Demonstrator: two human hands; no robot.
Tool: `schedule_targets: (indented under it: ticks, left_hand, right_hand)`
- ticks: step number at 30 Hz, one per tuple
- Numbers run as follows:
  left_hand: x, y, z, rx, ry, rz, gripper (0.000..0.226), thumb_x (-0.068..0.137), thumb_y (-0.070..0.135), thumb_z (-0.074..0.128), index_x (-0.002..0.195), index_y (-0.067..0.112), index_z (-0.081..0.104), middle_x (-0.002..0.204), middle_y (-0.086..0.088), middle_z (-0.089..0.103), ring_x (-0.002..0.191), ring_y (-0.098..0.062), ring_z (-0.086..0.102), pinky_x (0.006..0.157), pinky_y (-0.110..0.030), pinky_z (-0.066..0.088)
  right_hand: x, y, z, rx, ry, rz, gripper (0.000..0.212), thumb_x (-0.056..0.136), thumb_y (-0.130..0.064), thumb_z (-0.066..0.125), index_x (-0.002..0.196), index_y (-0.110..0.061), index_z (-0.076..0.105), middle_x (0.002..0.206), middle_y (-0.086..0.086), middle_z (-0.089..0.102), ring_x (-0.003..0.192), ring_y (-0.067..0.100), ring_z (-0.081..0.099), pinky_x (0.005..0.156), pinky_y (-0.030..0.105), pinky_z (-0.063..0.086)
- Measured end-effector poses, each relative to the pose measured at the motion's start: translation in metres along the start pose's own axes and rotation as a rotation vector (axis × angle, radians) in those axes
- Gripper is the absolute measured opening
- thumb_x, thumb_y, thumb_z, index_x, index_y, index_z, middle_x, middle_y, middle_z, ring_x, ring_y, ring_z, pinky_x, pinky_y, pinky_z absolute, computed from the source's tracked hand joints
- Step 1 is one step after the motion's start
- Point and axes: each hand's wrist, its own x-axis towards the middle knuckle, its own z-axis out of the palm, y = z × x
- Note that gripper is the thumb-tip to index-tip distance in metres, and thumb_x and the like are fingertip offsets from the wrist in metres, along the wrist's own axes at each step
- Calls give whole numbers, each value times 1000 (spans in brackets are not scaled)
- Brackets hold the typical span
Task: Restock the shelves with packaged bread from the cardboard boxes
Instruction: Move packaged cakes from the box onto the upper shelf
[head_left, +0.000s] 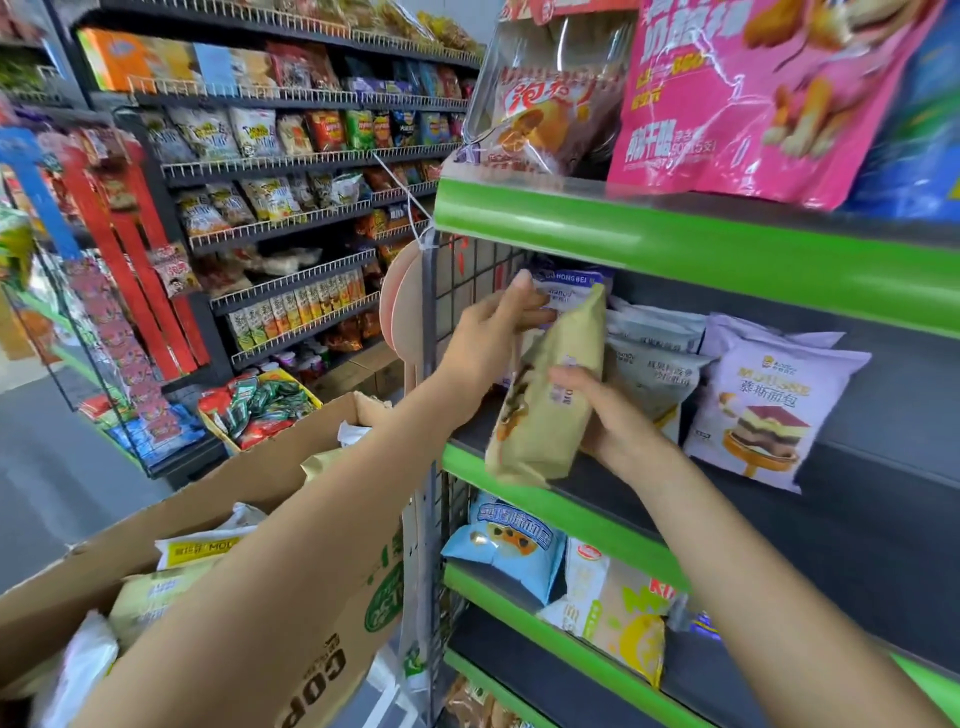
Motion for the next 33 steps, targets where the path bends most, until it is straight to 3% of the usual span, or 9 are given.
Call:
schedule_targets:
  ticks: [3, 5, 7, 11, 14, 19, 25, 30, 33]
  left_hand:
    - [-11, -15, -10, 190, -178, -193, 15, 89, 40, 58, 90, 25, 56, 88, 11, 61, 83, -5, 56, 70, -7, 46]
    - [-18, -23, -13, 155, -344, -401, 37, 82, 48, 63, 106, 21, 57, 95, 6, 67, 90, -10, 62, 84, -25, 51]
    - [-21, -25, -10, 62, -374, -437, 34, 84, 38, 64, 108, 15, 56, 96, 1, 70, 89, -14, 66, 81, -32, 55]
    - [-15, -27, -5, 60, -172, -286, 28, 83, 26, 70, 103, 12, 58, 92, -2, 72, 80, -15, 69, 71, -31, 56]
    - [-14, -30, 3, 141, -167, -191, 28, 81, 18, 72, 105, 16, 59, 100, -3, 71, 92, -21, 68, 80, -34, 55]
    - [-16, -32, 30, 117, -237, -199, 36, 82, 10, 70, 114, 16, 54, 103, -3, 67, 97, -22, 65, 83, -36, 54]
    - [-6, -29, 105, 146, -237, -134, 55, 76, 21, 77, 116, 11, 41, 107, -6, 62, 99, -24, 62, 89, -43, 52]
    - [-4, -34, 186, 261, -348, -77, 29, 83, 21, 69, 96, 11, 46, 75, 1, 54, 75, -22, 58, 69, -33, 48]
    - [-3, -39, 226, 261, -405, -102, 38, 83, 26, 69, 106, 2, 51, 87, -6, 62, 87, -25, 62, 75, -33, 48]
  right_hand:
    - [-10, -4, -14, 356, -94, 17, 36, 65, -34, 59, 86, -10, 77, 88, 10, 74, 79, 21, 71, 77, 33, 56]
    - [-17, -7, -12, 385, -151, -66, 45, 72, -34, 40, 72, -10, 78, 81, 7, 75, 74, 18, 72, 67, 27, 58]
    - [-16, -6, -15, 349, -106, -60, 51, 84, -28, 33, 68, -11, 78, 75, 5, 75, 70, 17, 72, 62, 25, 58]
    - [-5, -8, -34, 83, 157, 61, 37, 97, -35, 39, 99, -14, 69, 89, 7, 74, 91, 24, 66, 82, 34, 51]
    - [-14, -7, -45, -75, 98, 82, 40, 92, -47, 47, 121, -21, 55, 115, 2, 67, 106, 20, 62, 93, 40, 47]
    - [-38, -14, -59, -262, 239, -73, 12, 87, -22, 64, 95, -27, 56, 99, -11, 66, 89, 2, 62, 72, 20, 46]
    - [-63, -29, -106, -309, 558, -202, 23, 91, -28, 59, 114, -26, 56, 114, -5, 65, 109, 16, 61, 98, 36, 46]
    - [-85, -40, -171, -206, 715, -139, 12, 96, -14, 45, 99, -19, 55, 96, 0, 67, 60, 8, 67, 58, 22, 52]
    - [-89, -40, -205, -200, 817, -130, 15, 93, -15, 41, 95, -20, 55, 100, 4, 66, 62, 16, 68, 56, 26, 56]
